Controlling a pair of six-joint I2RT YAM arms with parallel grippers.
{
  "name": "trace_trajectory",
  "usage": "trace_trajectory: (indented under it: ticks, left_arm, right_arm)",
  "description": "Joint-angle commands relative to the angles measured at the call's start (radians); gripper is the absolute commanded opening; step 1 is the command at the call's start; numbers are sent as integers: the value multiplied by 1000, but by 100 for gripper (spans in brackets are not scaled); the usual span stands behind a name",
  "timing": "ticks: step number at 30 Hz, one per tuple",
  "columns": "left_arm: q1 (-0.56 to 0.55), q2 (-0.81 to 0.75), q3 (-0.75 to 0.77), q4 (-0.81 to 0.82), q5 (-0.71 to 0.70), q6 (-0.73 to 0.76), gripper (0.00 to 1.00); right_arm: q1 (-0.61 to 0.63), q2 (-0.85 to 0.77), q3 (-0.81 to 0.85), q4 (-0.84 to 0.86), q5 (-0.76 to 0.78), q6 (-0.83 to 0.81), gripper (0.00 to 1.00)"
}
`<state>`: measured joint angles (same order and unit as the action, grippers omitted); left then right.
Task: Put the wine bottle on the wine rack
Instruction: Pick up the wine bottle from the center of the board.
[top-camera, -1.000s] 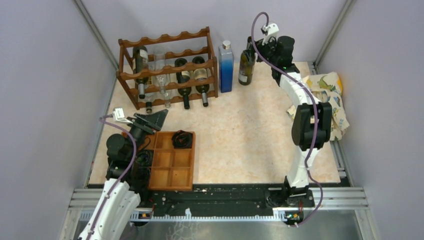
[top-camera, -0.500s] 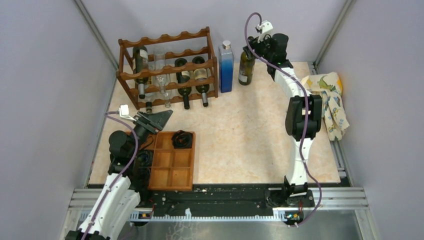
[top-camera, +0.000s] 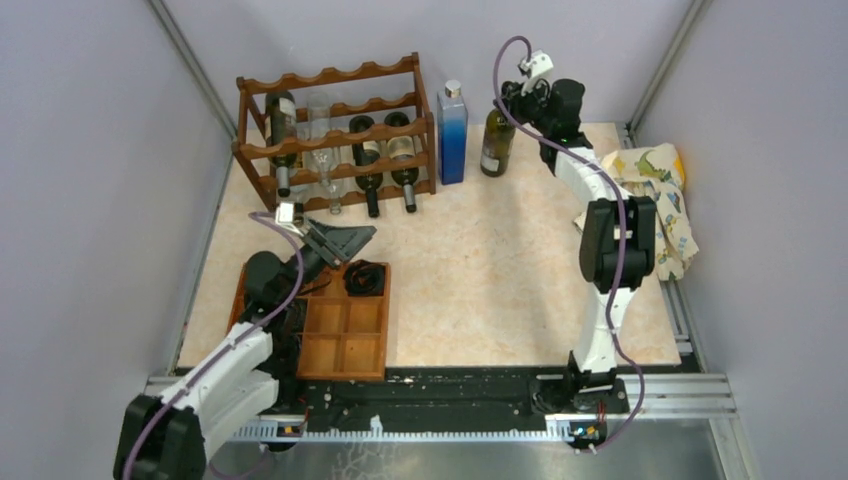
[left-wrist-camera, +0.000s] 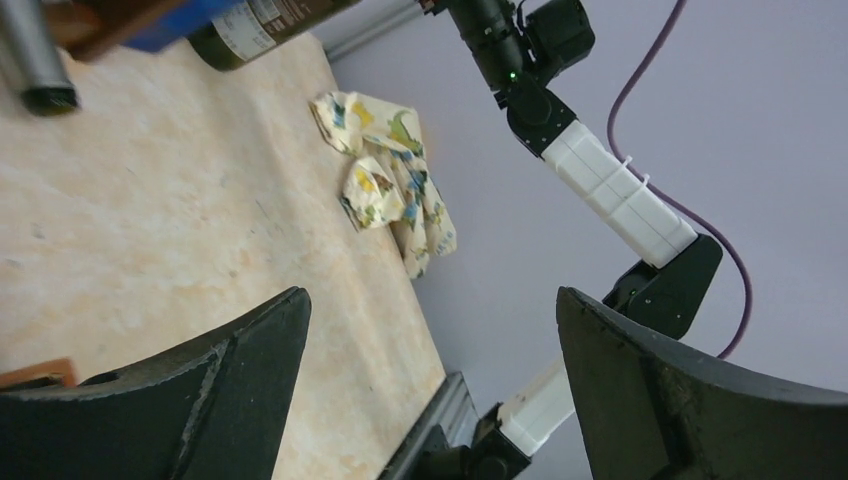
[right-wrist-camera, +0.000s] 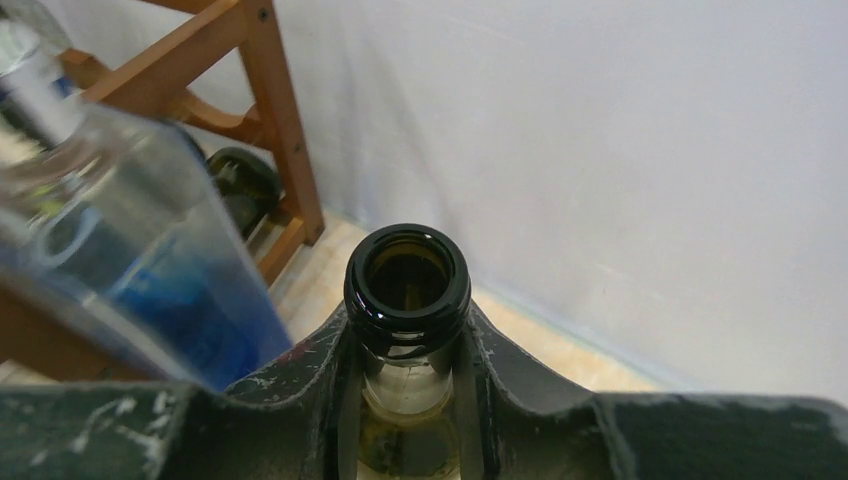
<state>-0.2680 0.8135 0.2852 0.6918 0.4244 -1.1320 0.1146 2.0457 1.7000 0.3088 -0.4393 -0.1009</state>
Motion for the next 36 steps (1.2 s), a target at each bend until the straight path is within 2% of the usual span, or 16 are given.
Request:
trace_trajectory:
  ticks: [1, 3, 6, 9, 12, 17, 20, 24, 27, 29, 32, 34, 36]
  left_arm:
    - [-174, 114, 48, 110, -169, -45, 98]
    - [-246, 193, 63, 159, -237, -100, 99]
    - [-301, 313, 80, 241, -275, -266, 99]
    - [-321, 403, 128, 242, -237, -401, 99]
    - [-332, 450, 188, 173, -183, -501, 99]
    - [-355, 428, 240, -11, -197, -623, 99]
    - [-365, 400, 262, -160, -223, -702, 99]
    - [-377, 405, 286, -258, -227, -765, 99]
    - [-390, 441, 298, -264, -220, -794, 99]
    - [-397, 476, 297, -228, -209, -817, 99]
    - [-409, 533, 296, -154, -191, -847, 99]
    - [-417, 572, 299, -108, -182, -868, 99]
    - [-422, 603, 298, -49, -178, -892, 99]
  right_arm:
    - [-52, -255, -128, 161, -86, 122, 0]
    - [-73, -358, -241, 211, -169, 172, 0]
    - [-99, -523, -454, 368, -349, 183, 0]
    - [-101, -697, -682, 502, -536, 76, 0]
    - [-101, -822, -819, 633, -678, 13, 0]
    - [-100, -916, -923, 767, -831, -26, 0]
    - [-88, -938, -949, 767, -938, -112, 0]
    - [-46, -959, -975, 765, -960, -190, 0]
    - [-6, -964, -980, 749, -974, -239, 0]
    - [30, -975, -988, 712, -985, -300, 0]
    - [84, -1016, -995, 529, -995, -491, 0]
    - [124, -1058, -968, 269, -985, -718, 0]
    - [174, -1080, -892, -162, -942, -1085, 0]
